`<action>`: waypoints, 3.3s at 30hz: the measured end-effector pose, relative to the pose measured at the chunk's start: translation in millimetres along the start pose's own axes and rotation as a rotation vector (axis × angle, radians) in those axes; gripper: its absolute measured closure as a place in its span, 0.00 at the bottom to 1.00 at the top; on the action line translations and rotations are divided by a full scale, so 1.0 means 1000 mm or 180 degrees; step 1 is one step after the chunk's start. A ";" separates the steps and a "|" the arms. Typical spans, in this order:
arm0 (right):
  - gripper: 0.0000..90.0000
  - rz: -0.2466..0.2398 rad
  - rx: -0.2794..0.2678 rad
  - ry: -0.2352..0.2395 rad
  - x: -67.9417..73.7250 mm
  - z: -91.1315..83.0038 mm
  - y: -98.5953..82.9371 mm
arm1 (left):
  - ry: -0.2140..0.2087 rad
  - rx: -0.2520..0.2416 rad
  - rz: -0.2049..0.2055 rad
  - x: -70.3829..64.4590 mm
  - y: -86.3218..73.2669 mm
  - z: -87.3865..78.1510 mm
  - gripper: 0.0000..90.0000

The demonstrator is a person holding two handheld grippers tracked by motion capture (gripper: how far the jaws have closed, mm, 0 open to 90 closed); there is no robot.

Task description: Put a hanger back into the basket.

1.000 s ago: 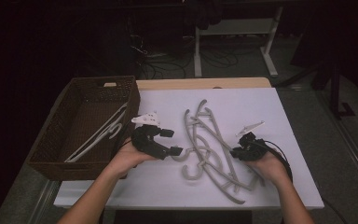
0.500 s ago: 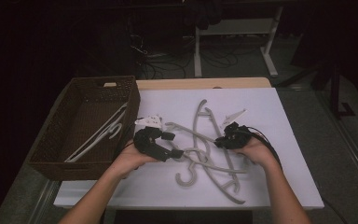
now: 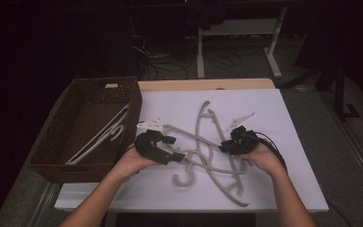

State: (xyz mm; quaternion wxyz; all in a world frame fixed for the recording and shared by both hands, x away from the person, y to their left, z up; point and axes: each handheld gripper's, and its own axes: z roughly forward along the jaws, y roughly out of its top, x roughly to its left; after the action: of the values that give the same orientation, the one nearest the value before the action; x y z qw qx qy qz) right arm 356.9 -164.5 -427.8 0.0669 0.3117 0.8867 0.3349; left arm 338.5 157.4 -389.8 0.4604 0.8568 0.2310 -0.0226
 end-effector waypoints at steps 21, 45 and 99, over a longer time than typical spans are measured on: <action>0.99 0.0248 0.0457 -0.0514 0.001 -0.013 -0.038 | 0.0074 0.0057 -0.0029 0.005 -0.004 0.002 0.21; 0.87 0.0789 0.0041 -0.0865 -0.080 -0.007 -0.014 | 0.0194 0.0221 0.0188 0.004 -0.003 0.016 0.22; 0.25 0.0858 -0.0561 -0.0764 -0.033 -0.062 -0.040 | 0.0129 0.0929 0.0901 0.001 0.015 0.087 0.92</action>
State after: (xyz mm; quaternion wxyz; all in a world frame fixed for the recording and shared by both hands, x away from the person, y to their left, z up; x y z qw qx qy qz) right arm 342.3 -241.6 -408.7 0.1537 0.4583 0.7898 0.3775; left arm 360.4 81.3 -428.0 0.3253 0.9386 0.1118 0.0264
